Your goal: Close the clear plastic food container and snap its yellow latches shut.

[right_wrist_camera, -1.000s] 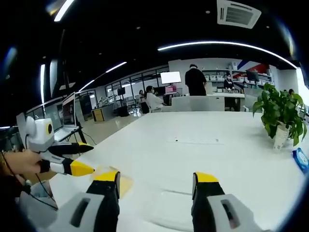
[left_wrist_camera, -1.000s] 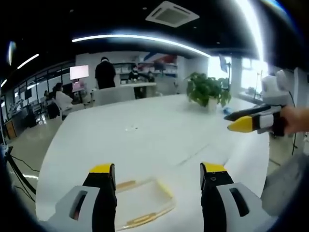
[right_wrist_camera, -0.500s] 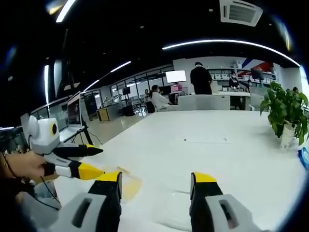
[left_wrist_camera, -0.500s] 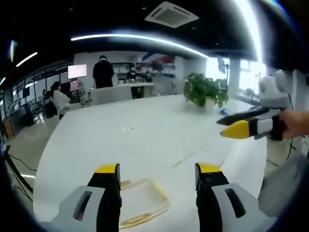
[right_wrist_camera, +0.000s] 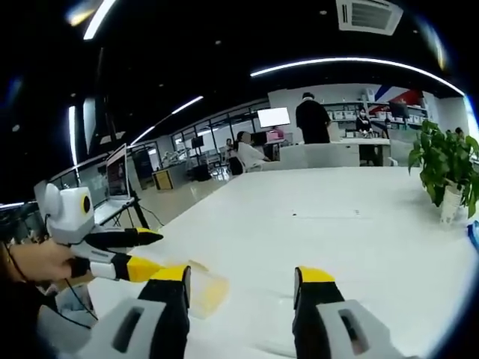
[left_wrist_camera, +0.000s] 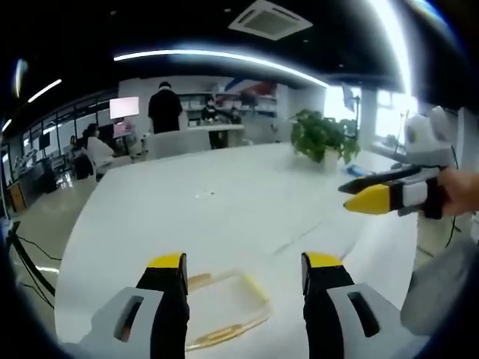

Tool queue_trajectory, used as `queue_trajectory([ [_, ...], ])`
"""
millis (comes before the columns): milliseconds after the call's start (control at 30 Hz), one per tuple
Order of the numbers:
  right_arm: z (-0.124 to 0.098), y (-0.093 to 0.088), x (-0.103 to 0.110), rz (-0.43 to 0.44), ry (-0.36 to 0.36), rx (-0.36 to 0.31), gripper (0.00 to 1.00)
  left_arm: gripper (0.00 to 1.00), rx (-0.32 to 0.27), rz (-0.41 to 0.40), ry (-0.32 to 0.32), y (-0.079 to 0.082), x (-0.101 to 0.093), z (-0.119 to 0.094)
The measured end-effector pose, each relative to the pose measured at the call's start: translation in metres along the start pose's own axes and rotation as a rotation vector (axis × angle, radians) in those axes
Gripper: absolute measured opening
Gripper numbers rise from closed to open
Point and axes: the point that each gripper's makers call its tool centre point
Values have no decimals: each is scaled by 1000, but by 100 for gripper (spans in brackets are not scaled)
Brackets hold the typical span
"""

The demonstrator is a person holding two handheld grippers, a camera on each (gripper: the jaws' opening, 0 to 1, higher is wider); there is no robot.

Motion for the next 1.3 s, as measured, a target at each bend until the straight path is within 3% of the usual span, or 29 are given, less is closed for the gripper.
queue_trajectory([
  [333, 16, -10, 16, -9, 43, 30, 53, 59, 5, 3, 50, -3, 22, -14],
  [967, 52, -27, 58, 8, 128, 66, 52, 59, 39, -37, 158, -25, 69, -41],
  [1300, 63, -42, 72, 23, 148, 98, 51, 59, 58, -46, 175, -36, 79, -44],
])
Point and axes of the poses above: the point that each gripper's makers call its tool centre point, and the gripper's own axes: z roughly forward along the fingers, x roughly to its left, y roughly out of its top, and after that the axes turned 10 degrees about -x, right-handed
